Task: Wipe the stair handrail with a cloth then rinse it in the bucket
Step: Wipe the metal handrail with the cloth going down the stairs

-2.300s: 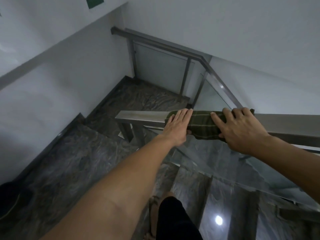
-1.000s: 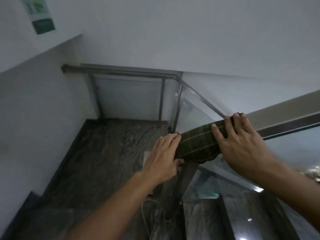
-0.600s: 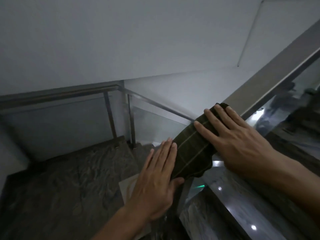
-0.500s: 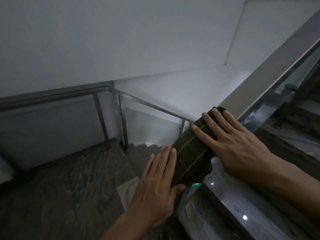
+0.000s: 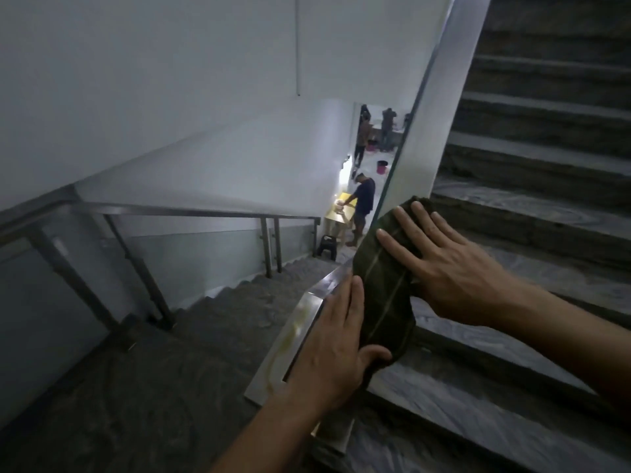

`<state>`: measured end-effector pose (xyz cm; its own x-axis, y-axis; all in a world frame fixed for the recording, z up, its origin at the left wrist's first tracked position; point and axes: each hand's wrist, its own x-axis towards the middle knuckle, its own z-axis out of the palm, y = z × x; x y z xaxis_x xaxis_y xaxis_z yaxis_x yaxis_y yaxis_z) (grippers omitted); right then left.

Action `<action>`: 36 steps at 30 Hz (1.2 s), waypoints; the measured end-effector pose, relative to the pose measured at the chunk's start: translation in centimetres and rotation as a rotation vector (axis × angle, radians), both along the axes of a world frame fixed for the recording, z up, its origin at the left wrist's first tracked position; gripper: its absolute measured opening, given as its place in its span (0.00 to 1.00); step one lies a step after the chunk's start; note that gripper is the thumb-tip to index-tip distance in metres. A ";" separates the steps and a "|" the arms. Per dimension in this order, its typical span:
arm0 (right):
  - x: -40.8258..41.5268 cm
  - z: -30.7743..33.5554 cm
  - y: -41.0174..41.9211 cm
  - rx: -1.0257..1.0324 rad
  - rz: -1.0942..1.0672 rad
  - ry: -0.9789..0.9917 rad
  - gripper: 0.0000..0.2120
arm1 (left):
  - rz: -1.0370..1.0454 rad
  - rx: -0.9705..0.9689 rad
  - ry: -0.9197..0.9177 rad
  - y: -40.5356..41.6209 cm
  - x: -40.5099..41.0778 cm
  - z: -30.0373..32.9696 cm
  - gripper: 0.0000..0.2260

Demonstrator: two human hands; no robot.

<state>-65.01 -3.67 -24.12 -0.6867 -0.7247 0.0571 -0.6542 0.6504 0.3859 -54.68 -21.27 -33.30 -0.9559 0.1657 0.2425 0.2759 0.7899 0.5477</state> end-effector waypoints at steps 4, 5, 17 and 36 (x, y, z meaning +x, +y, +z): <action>2.8 -0.9 -1.0 -0.055 -0.100 -0.050 0.43 | -0.124 0.100 0.033 -1.7 -0.3 -0.4 0.42; 3.4 -1.1 -1.3 -0.070 -0.127 -0.076 0.43 | -0.143 0.127 0.031 -2.1 -0.5 -0.7 0.42; 8.8 -4.7 -3.4 -0.277 -0.266 -0.240 0.47 | -0.435 0.282 0.020 -5.4 -2.8 -5.2 0.35; 13.4 -23.2 -13.3 -0.917 -0.668 0.292 0.27 | -1.005 -0.166 0.107 -11.2 -4.4 -14.2 0.47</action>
<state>-51.65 -17.00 -47.33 -0.7899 0.1700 0.5892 -0.0412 0.9440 -0.3275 -59.07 -32.51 -47.50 -0.3315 0.9176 0.2196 0.8933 0.2304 0.3859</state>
